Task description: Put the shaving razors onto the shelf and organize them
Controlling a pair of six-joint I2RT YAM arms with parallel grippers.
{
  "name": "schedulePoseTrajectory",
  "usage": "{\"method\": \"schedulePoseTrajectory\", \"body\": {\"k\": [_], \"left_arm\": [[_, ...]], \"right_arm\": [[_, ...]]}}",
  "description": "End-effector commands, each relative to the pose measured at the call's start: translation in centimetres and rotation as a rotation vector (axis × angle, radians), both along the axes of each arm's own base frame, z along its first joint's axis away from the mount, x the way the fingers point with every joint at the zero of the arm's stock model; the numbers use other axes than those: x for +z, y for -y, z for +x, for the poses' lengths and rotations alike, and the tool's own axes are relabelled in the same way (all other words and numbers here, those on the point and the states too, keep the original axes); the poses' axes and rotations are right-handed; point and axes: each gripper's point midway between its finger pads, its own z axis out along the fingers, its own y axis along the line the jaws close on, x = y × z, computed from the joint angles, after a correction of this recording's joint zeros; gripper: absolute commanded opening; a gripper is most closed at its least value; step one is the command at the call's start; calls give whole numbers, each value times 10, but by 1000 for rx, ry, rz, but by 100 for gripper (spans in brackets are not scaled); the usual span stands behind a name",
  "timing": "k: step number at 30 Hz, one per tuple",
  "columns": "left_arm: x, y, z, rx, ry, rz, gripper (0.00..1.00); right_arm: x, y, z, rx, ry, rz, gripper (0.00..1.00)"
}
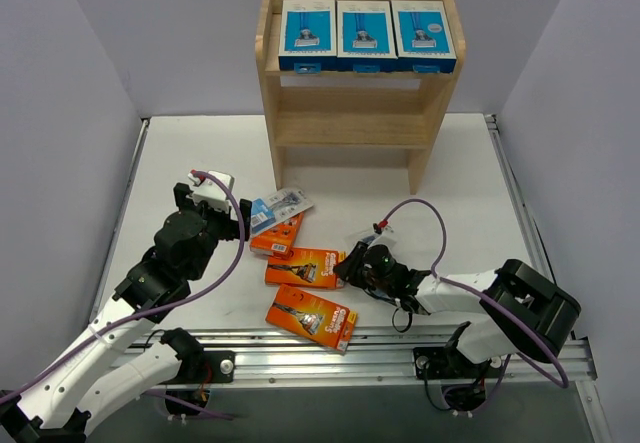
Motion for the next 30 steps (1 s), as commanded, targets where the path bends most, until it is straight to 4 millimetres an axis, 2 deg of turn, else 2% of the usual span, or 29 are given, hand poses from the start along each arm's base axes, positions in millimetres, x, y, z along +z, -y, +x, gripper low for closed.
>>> {"method": "schedulePoseTrajectory", "body": {"k": [1,4,10,14,19,30], "left_arm": [[12,3,1,-9,36,-22,99],[11,3,1,-6,35,-21,99],[10,5,2,-13,32,-17,99],[10,5,1,-15,32,-15,99],[11,5,0,-15,36,-18,99],[15,3,-2,-12,48,-27,99]], "right_arm": [[5,-3,6,-8,22,24,17],[5,-6,6,2,19,36,9],[14,-7,5,12,29,60,0],[26,-3,6,-5,42,88,0],[54,1,11,-20,81,137,0],[100,21,17,-71,146,204,0]]}}
